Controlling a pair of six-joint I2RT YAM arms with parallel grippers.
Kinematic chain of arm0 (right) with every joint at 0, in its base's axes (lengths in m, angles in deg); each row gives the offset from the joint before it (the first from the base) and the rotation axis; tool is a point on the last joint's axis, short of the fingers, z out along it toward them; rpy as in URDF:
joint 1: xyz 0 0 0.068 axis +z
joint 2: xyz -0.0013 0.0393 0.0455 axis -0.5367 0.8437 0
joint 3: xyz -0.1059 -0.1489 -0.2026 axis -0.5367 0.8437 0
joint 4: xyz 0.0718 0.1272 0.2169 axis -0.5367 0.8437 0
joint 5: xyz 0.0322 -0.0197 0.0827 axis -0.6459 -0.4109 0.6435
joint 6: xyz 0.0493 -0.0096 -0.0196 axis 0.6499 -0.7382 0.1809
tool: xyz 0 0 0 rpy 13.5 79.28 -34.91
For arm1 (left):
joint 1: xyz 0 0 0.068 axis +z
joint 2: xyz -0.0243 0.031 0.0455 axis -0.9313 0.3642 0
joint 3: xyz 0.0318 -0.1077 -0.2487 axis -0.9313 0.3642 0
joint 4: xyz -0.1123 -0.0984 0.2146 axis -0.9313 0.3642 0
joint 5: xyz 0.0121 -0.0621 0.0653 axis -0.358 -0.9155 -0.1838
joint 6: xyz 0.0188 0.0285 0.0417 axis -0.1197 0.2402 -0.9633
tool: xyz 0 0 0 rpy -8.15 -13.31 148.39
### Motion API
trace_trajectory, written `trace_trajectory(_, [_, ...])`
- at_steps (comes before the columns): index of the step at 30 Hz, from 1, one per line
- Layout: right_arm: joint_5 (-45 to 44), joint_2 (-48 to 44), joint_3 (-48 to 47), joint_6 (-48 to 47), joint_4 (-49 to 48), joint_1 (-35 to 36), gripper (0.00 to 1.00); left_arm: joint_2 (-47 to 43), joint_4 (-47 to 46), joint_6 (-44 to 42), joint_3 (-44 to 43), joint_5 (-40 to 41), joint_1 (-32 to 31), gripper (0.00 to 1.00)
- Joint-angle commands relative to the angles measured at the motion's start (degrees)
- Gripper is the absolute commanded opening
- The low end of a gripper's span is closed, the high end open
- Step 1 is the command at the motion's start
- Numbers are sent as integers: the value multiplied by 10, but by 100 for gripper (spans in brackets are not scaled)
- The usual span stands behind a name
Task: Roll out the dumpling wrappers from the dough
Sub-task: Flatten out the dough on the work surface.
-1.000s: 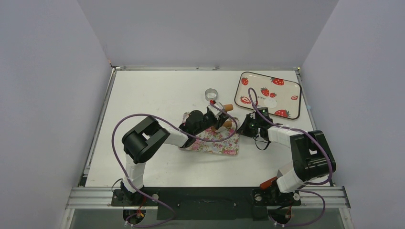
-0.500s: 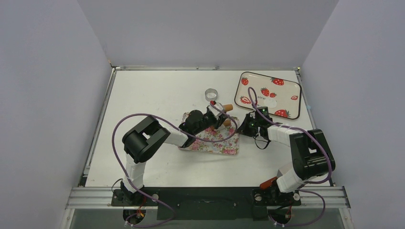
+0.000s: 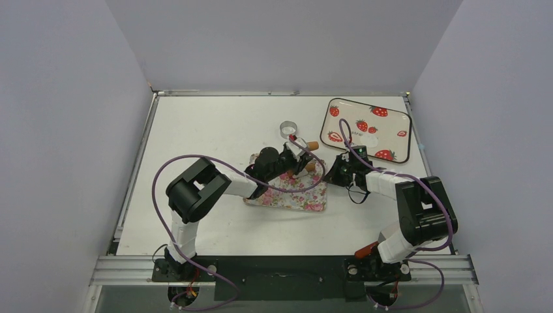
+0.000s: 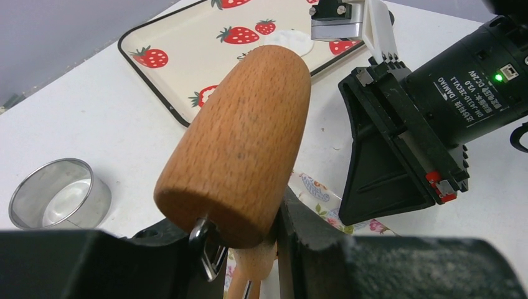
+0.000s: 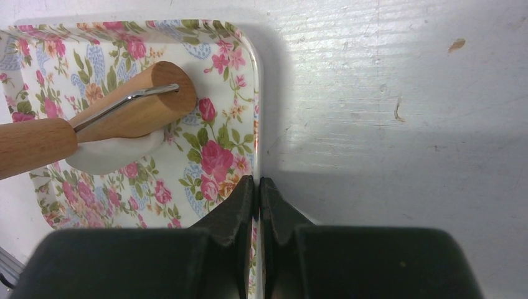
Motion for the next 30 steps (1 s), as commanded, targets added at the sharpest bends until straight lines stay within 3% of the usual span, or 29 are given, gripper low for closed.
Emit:
trace_trajectory(1, [-23,12,-14,-7,-10,-9,0,12,187,45,7,-17,-8,0])
trace_trajectory(20, [-19,-11,20,-4,-37,-14,0,14,218,47,23,-1,-69,0])
trace_trajectory(30, [-16,-23,37,-4,-41,-20,0,28,204,75,81,-9,-75,0])
